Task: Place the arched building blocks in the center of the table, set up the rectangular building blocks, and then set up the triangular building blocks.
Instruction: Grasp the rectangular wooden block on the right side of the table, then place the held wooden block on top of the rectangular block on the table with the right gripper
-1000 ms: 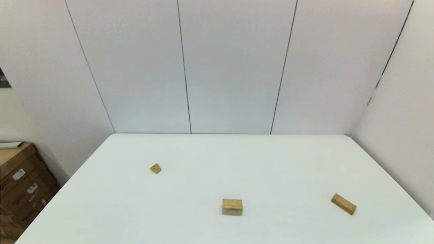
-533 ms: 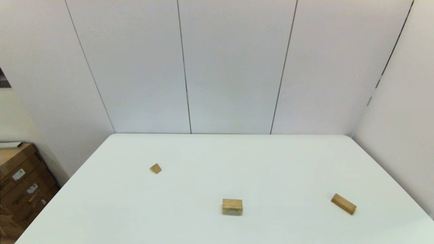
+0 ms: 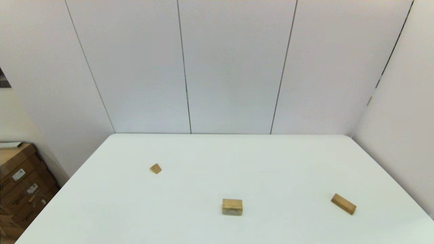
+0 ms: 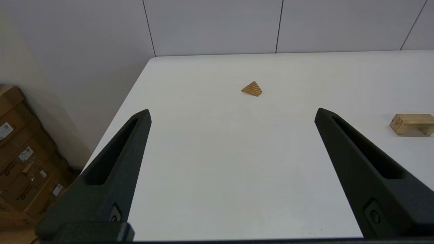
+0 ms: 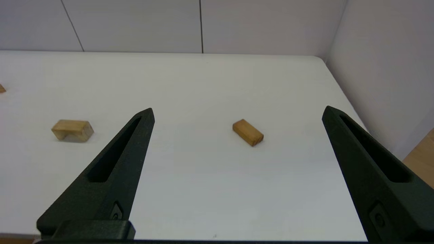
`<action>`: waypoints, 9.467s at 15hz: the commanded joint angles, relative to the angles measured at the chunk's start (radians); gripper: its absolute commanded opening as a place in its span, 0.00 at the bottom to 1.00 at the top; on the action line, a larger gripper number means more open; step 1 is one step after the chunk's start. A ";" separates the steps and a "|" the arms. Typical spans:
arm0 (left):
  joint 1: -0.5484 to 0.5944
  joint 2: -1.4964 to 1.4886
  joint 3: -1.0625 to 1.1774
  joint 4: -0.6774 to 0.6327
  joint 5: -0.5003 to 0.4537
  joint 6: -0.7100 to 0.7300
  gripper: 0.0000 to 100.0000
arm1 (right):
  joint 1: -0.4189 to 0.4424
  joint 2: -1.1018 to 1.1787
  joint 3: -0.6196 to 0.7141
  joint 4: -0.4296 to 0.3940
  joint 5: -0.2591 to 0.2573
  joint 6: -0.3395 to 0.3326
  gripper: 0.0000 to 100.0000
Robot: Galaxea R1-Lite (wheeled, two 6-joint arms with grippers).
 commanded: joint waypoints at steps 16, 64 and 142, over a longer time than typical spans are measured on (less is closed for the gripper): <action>0.000 0.000 0.000 0.000 0.000 -0.001 1.00 | -0.196 1.566 -0.829 0.606 0.005 -0.659 1.00; 0.000 0.000 0.000 0.001 0.000 -0.001 1.00 | -0.166 2.024 -1.113 0.539 0.060 -0.894 1.00; 0.000 0.000 0.000 0.000 0.000 -0.001 1.00 | 0.769 2.160 -1.736 0.921 0.020 -0.790 0.00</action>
